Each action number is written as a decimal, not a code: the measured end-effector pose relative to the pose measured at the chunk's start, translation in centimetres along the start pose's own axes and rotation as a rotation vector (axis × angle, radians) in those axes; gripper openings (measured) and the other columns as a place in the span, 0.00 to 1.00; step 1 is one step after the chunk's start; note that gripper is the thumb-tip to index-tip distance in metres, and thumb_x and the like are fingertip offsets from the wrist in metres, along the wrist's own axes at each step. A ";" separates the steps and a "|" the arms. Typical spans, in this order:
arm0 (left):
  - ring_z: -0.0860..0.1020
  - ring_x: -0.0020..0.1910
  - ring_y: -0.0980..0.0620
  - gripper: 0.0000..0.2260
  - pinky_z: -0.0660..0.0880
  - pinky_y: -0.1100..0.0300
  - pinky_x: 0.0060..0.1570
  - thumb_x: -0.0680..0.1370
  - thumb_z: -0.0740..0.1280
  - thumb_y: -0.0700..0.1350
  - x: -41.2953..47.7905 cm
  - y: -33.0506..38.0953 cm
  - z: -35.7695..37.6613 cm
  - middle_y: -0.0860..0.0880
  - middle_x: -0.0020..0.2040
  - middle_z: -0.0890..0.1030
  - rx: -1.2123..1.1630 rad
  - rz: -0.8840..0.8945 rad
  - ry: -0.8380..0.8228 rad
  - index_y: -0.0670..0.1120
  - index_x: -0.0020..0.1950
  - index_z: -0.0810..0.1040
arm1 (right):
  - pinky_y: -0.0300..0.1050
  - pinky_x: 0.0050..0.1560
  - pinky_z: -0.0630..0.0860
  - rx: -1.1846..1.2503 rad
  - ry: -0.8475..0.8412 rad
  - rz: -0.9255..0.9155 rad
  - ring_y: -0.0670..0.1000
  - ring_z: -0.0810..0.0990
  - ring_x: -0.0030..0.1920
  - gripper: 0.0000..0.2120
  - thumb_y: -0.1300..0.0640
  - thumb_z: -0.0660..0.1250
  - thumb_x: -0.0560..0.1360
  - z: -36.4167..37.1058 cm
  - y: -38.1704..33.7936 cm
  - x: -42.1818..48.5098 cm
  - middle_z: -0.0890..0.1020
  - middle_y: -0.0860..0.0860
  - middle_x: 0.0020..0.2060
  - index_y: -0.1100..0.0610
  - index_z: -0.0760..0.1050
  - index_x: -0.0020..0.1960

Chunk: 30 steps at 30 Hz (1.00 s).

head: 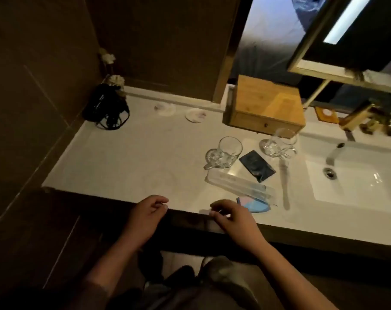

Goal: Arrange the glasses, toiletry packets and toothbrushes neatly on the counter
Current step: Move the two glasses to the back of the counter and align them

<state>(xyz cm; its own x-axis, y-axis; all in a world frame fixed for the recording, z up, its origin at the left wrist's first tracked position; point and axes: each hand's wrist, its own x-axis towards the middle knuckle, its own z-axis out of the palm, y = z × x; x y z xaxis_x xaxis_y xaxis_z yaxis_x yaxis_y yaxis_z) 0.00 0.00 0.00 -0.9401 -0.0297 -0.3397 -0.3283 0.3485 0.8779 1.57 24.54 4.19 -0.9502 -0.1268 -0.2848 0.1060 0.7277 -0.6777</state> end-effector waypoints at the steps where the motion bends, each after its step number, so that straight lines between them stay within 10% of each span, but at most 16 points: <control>1: 0.80 0.41 0.53 0.11 0.76 0.61 0.45 0.77 0.69 0.40 1.0 0.8 0.3 0.52 0.40 0.82 0.015 0.034 -0.015 0.57 0.45 0.81 | 0.39 0.53 0.78 0.038 0.095 0.022 0.41 0.81 0.49 0.11 0.50 0.68 0.77 -1.2 0.3 0.4 0.83 0.43 0.51 0.49 0.80 0.59; 6: 0.82 0.47 0.53 0.10 0.80 0.47 0.54 0.69 0.66 0.60 5.3 5.7 3.0 0.56 0.46 0.84 0.090 0.036 -0.092 0.65 0.49 0.80 | 0.54 0.53 0.82 0.287 0.408 0.199 0.47 0.84 0.47 0.09 0.51 0.69 0.76 -7.9 3.9 2.8 0.86 0.47 0.48 0.51 0.82 0.54; 15: 0.80 0.46 0.47 0.16 0.79 0.40 0.51 0.65 0.71 0.64 10.1 9.4 9.0 0.50 0.54 0.80 -0.023 0.016 -0.089 0.66 0.51 0.77 | 0.59 0.52 0.82 0.388 0.649 0.296 0.55 0.83 0.50 0.12 0.54 0.70 0.76 -15.6 12.4 8.6 0.84 0.53 0.51 0.52 0.80 0.59; 22: 0.83 0.45 0.54 0.05 0.79 0.53 0.48 0.73 0.72 0.53 11.5 10.2 11.3 0.52 0.46 0.85 0.097 0.035 0.050 0.55 0.47 0.82 | 0.51 0.56 0.76 0.129 0.561 0.312 0.56 0.82 0.54 0.26 0.49 0.70 0.76 -19.3 15.8 12.7 0.77 0.57 0.66 0.54 0.70 0.71; 30: 0.81 0.43 0.52 0.03 0.76 0.56 0.46 0.75 0.71 0.45 12.2 10.6 12.0 0.49 0.43 0.83 0.124 0.055 0.042 0.50 0.41 0.82 | 0.52 0.52 0.78 0.154 0.480 0.253 0.55 0.82 0.51 0.13 0.50 0.68 0.77 -19.8 17.1 13.9 0.85 0.55 0.52 0.56 0.81 0.57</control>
<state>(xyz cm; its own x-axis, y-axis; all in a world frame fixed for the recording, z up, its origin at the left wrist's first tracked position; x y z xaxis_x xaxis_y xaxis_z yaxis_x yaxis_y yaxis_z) -13.87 14.61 1.10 -0.9602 -0.0451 -0.2756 -0.2645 0.4638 0.8455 -15.63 48.57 2.09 -0.9123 0.3865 -0.1353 0.3556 0.5839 -0.7298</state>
